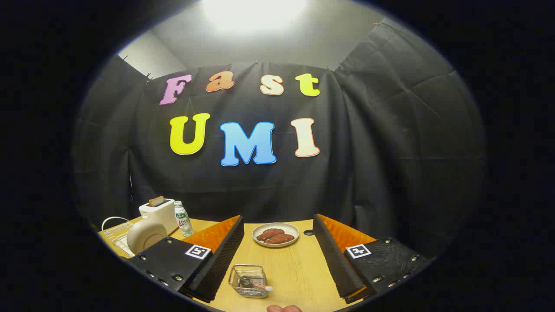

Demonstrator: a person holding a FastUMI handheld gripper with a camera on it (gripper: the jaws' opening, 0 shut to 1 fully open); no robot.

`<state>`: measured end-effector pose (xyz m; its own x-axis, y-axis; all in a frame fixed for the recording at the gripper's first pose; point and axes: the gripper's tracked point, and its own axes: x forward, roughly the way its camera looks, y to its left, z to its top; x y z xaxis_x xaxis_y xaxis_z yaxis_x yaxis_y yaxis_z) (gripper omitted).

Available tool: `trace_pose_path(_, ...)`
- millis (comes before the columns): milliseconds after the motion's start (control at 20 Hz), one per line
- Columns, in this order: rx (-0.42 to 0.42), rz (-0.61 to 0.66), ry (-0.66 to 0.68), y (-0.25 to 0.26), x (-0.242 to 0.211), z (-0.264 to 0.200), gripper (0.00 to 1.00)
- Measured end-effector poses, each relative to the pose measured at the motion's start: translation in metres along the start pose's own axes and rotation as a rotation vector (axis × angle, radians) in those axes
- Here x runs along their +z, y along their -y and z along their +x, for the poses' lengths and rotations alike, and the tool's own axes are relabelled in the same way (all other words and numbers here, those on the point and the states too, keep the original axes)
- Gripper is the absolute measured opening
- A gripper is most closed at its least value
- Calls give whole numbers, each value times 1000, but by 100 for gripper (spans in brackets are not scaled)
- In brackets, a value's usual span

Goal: Take the plate from the dish rack, then take the spoon from the basket and place it into the plate.

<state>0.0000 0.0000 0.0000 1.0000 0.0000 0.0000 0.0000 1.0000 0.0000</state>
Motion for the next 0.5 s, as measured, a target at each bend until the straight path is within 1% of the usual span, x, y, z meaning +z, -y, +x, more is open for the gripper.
trace_pose_path(200, -15, -9, 37, -52, 40, -9, 98)
trace_pose_path(350, 29, 27, 56, -95, 64, -12, 98)
trace_pose_path(500, 69, 40, 95, -124, 84, -8, 98)
